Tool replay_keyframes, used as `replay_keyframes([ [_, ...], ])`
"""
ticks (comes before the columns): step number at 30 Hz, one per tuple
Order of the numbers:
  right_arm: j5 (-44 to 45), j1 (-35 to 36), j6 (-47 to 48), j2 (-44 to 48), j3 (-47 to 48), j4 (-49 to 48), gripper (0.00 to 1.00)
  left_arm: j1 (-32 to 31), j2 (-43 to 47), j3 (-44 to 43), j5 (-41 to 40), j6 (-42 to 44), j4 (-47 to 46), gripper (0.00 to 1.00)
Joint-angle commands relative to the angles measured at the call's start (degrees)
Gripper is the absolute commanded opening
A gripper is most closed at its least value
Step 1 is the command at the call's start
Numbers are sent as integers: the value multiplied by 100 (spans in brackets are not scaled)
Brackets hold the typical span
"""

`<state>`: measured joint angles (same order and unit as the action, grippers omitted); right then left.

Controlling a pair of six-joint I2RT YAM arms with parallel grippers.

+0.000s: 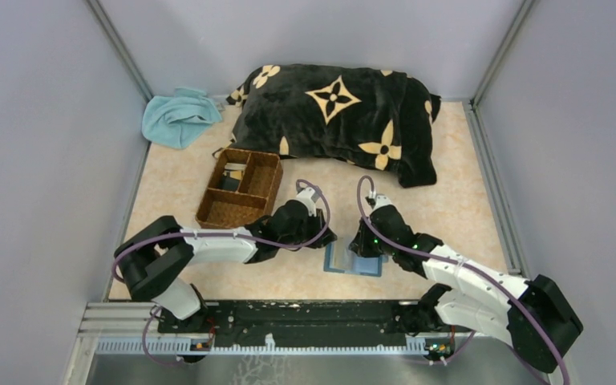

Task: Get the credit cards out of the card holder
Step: Remove the credit card from the card holder.

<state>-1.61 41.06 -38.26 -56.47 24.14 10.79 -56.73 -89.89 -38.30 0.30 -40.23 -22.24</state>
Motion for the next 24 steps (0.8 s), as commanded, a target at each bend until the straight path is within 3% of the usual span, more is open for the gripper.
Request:
replay_keyframes([
  [1,47,-69,-106,250,-119,-49,0,30,-269,-165,230,128,28,22],
  [8,46,-104,-134,415,-261,-13,0,-105,-894,-621,585,143,253,19],
  [24,141,-198,-69,781,-230,280,0,-490,-1285,-1320,806,203,475,18],
])
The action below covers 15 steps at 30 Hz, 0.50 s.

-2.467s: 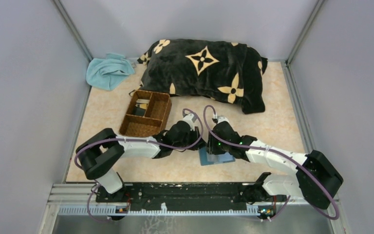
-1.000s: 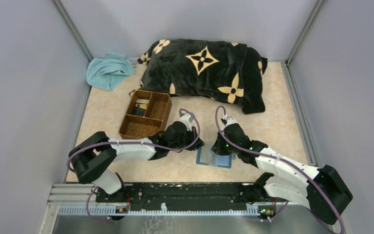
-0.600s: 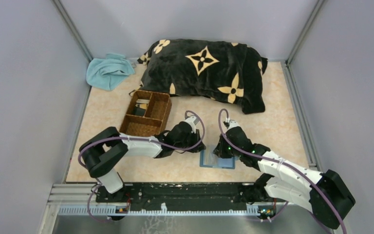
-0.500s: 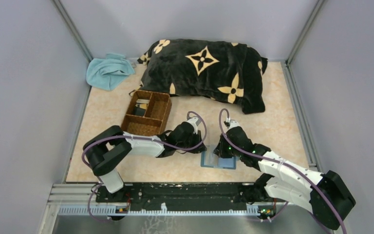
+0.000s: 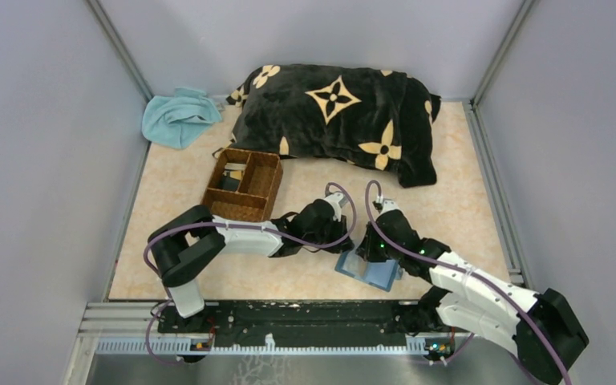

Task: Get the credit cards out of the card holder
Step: Remove the credit card from the card holder.

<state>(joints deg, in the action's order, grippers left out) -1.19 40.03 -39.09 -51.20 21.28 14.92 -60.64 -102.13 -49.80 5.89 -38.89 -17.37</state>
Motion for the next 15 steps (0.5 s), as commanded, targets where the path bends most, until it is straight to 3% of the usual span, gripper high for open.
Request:
replay_keyframes([
  [1,94,-108,10,291,59,-98,0,-102,-61,-170,254,63,-5,18],
  [9,93,-149,70,590,110,90,0,-52,86,35,4,-11,35,19],
  [15,14,-171,184,314,292,-28,0,107,403,311,-66,-102,59,22],
])
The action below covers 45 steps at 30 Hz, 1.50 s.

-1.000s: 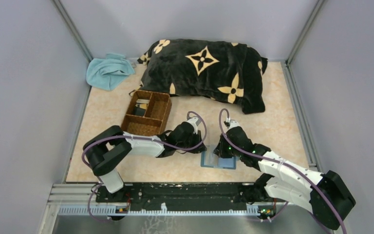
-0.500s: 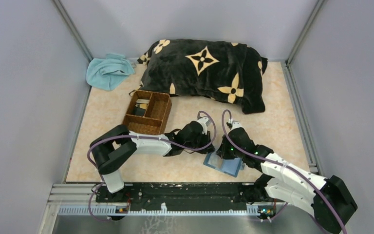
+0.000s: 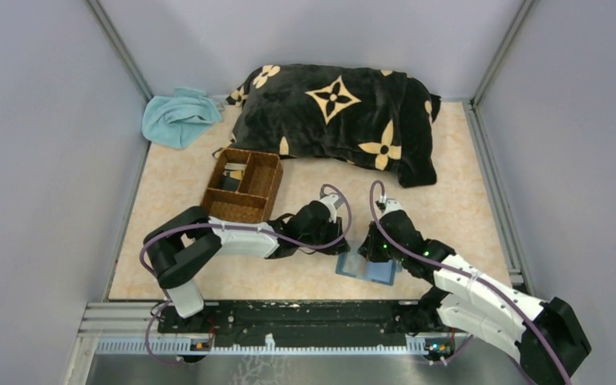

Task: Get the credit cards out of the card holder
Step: Remove the credit card from the card holder.

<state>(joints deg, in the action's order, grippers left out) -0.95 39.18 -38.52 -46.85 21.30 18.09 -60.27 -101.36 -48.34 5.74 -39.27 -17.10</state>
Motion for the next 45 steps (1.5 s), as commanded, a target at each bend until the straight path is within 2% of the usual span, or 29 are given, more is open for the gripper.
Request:
replay_keyframes([
  [1,-29,-86,137,-175,327,-382,0,88,380,193,-71,-62,48,22],
  [17,-208,-86,205,-474,622,-600,0,384,1005,677,-98,-66,102,23],
  [26,-241,-90,141,-500,446,-710,0,316,590,559,528,-279,-334,22],
  [32,-201,-94,168,-503,463,-678,0,-31,67,202,600,-325,-375,22],
  [39,-208,-95,167,-490,402,-654,0,-99,109,87,618,-327,-406,22],
  [43,-22,-93,149,-345,440,-438,38,-95,70,-35,605,-277,-329,22],
  [45,169,-94,138,-161,454,-259,54,-99,12,-112,639,-275,-322,22],
])
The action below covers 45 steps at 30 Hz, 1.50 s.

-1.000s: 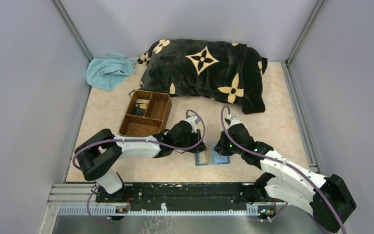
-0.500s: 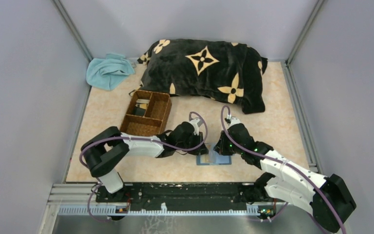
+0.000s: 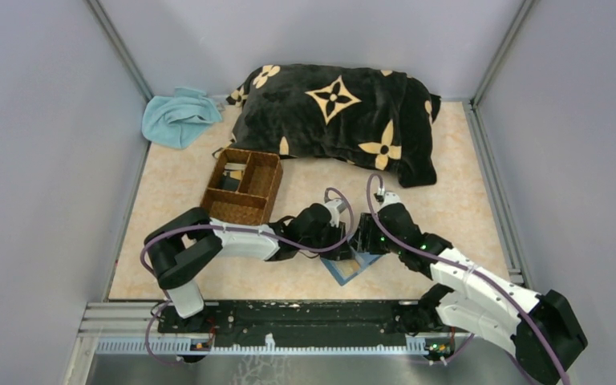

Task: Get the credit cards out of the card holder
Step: Remove the credit card from the card holder.

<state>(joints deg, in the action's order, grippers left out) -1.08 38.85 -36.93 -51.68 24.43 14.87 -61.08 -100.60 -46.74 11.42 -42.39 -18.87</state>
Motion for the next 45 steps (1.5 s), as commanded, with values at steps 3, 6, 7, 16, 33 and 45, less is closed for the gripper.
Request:
replay_keyframes([
  [3,474,-68,-38,620,178,364,58,-27,-144,-382,112,40,-143,22],
  [6,801,-66,-64,905,214,682,57,-56,-248,-491,121,45,-144,22],
  [7,897,-66,-63,1000,232,753,56,-68,-297,-539,116,47,-143,22],
  [16,1162,-73,48,1405,350,1116,6,-58,-826,-939,-51,141,26,22],
  [33,414,283,-311,1523,-742,595,0,773,1271,598,-855,180,522,26],
  [45,658,1059,-758,769,-1009,7,0,882,1692,903,-1167,-584,713,80],
])
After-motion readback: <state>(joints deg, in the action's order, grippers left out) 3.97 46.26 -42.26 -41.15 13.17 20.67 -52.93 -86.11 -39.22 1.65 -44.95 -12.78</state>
